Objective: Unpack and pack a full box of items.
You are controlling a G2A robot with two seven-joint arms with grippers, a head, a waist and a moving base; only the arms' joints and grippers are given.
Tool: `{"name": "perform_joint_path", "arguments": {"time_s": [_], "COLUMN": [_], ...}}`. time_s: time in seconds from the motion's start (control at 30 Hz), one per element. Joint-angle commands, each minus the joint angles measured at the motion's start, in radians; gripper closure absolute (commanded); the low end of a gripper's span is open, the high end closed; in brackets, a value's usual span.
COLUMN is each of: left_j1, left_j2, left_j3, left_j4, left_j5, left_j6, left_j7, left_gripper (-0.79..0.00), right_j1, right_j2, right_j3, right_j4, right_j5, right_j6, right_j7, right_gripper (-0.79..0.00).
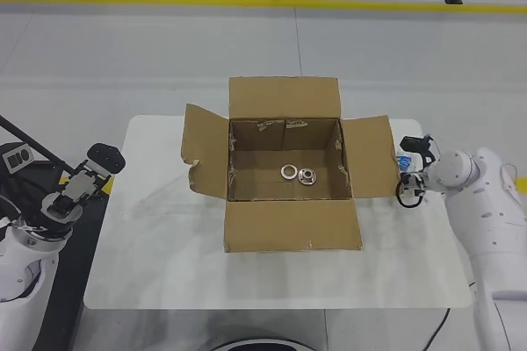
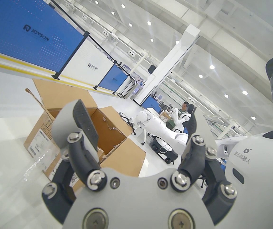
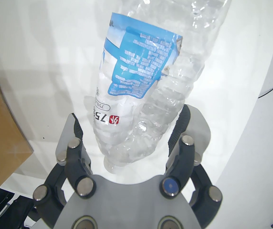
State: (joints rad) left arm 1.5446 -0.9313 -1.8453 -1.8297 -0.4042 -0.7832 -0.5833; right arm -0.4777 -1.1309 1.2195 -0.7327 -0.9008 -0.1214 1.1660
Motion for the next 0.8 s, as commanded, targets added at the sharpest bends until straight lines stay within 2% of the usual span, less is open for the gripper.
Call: {"name": "perform_joint_path", "arguments": {"time_s": [0.0,0.03,0.07,0.1,0.3,0.47,0.6,0.77], "left_j1": [0.0,0.0,0.0,0.0,0.0,0.0,0.0,0.0], "left_j2": [0.0,0.0,0.0,0.0,0.0,0.0,0.0,0.0], "left_j3": [0.0,0.0,0.0,0.0,0.0,0.0,0.0,0.0], "left_j4": [0.0,0.0,0.0,0.0,0.0,0.0,0.0,0.0], "left_j5": [0.0,0.0,0.0,0.0,0.0,0.0,0.0,0.0], "left_j6": [0.0,0.0,0.0,0.0,0.0,0.0,0.0,0.0], "left_j7": [0.0,0.0,0.0,0.0,0.0,0.0,0.0,0.0], "left_gripper": [-0.785,-0.785,-0.785,-0.785,-0.785,-0.785,-0.785,-0.785], "right_j1": [0.007,0.011,0.014,0.017,0.025,0.008,-0.053,-0.183], "right_j2": [-0.001,-0.002,-0.001,-0.001,0.008,0.036,0.069,0.096], "right_j3": [-0.004,-0.006,-0.006,-0.007,0.012,0.08,0.171,0.265], "right_j4": [0.014,0.021,0.028,0.033,0.026,-0.073,-0.298,-0.732], "right_j5": [0.0,0.001,0.002,0.0,0.005,0.002,-0.031,-0.072], "right_j6": [-0.001,-0.002,-0.001,0.002,0.01,0.035,0.079,0.132], "right_j7": [-0.007,-0.011,-0.015,-0.018,-0.05,-0.091,-0.128,-0.12], "right_gripper": [-0.206,-0.126,-0.099,0.0,0.0,0.0,0.0,0.0]}}
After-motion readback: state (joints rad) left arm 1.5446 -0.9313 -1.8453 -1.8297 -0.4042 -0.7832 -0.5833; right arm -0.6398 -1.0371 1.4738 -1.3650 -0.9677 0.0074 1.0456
